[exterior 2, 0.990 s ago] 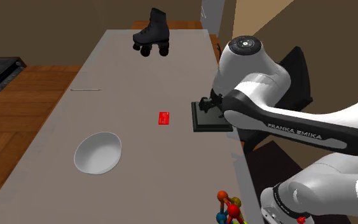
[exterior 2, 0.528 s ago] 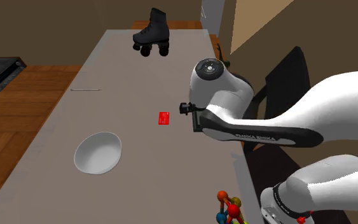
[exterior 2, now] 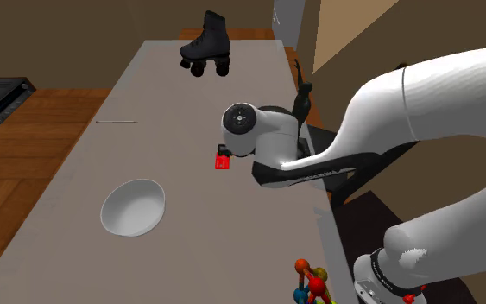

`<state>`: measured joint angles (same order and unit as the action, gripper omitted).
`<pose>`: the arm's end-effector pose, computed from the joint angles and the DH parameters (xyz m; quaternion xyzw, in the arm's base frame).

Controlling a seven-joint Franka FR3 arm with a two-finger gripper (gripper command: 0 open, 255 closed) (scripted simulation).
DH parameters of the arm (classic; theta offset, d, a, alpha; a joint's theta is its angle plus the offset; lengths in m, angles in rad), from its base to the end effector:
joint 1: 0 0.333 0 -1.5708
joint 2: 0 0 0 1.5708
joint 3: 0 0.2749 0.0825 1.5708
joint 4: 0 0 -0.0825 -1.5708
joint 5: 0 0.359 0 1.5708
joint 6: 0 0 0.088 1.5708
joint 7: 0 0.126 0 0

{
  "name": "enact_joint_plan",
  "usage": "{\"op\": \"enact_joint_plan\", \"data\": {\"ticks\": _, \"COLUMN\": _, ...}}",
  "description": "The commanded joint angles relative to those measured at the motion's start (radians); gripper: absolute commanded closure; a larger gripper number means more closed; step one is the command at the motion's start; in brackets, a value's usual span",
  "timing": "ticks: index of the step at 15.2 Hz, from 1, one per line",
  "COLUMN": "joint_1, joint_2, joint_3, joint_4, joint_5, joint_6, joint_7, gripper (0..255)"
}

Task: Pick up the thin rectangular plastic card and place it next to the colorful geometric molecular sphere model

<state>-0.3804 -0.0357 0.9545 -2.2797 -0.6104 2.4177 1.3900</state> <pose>0.4381 0.2714 0.3374 0.9530 -0.1835 0.2316 0.0675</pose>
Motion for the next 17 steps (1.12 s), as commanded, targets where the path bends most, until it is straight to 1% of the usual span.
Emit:
{"op": "enact_joint_plan", "data": {"ticks": 1, "joint_1": -0.002, "joint_2": 0.164, "joint_3": 0.040, "joint_4": 0.095, "joint_5": -0.227, "joint_6": -0.067, "joint_7": 0.186, "gripper": 0}}
{"op": "enact_joint_plan", "data": {"ticks": 2, "joint_1": 0.036, "joint_2": 0.230, "joint_3": 0.020, "joint_4": 0.137, "joint_5": -0.305, "joint_6": -0.101, "joint_7": 0.246, "gripper": 0}}
{"op": "enact_joint_plan", "data": {"ticks": 3, "joint_1": 0.082, "joint_2": 0.287, "joint_3": -0.010, "joint_4": 0.179, "joint_5": -0.367, "joint_6": -0.130, "joint_7": 0.294, "gripper": 0}}
{"op": "enact_joint_plan", "data": {"ticks": 5, "joint_1": 0.165, "joint_2": 0.388, "joint_3": -0.060, "joint_4": 0.262, "joint_5": -0.469, "joint_6": -0.184, "joint_7": 0.368, "gripper": 0}}
{"op": "enact_joint_plan", "data": {"ticks": 13, "joint_1": 0.203, "joint_2": 0.487, "joint_3": -0.128, "joint_4": 0.302, "joint_5": -0.570, "joint_6": -0.167, "joint_7": 0.412, "gripper": 0}}
{"op": "enact_joint_plan", "data": {"ticks": 17, "joint_1": 0.204, "joint_2": 0.487, "joint_3": -0.128, "joint_4": 0.302, "joint_5": -0.570, "joint_6": -0.167, "joint_7": 0.412, "gripper": 0}}
